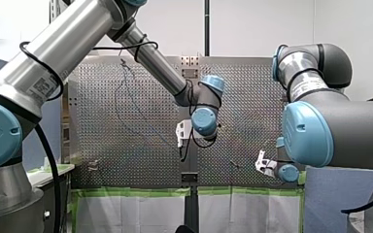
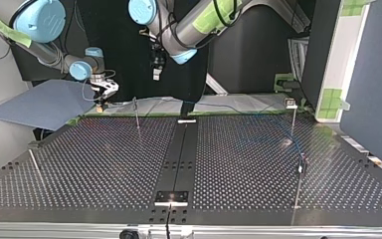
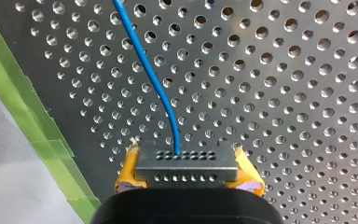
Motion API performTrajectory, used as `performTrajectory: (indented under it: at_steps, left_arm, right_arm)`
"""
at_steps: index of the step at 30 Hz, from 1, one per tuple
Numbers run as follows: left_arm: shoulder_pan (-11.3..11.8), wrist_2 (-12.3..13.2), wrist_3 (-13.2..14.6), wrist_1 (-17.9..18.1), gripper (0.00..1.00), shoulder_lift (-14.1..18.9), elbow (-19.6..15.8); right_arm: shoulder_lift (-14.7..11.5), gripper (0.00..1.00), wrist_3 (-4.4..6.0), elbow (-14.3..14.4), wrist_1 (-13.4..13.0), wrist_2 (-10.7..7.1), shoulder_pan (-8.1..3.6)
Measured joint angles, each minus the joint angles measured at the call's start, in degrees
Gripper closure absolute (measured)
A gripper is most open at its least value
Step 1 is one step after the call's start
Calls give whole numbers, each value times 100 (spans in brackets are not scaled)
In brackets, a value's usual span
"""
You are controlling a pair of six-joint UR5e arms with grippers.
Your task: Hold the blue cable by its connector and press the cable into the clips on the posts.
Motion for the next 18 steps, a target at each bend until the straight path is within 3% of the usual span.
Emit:
performTrajectory:
  at_steps: [11, 18]
  left_arm:
    - [6, -1, -89, 221, 0, 600, -601]
    - [10, 78, -118, 527, 0, 924, -924]
  right_arm:
    - [-82, 100, -84, 1, 124, -113, 0]
    - [-369, 100, -204, 167, 293, 9, -3]
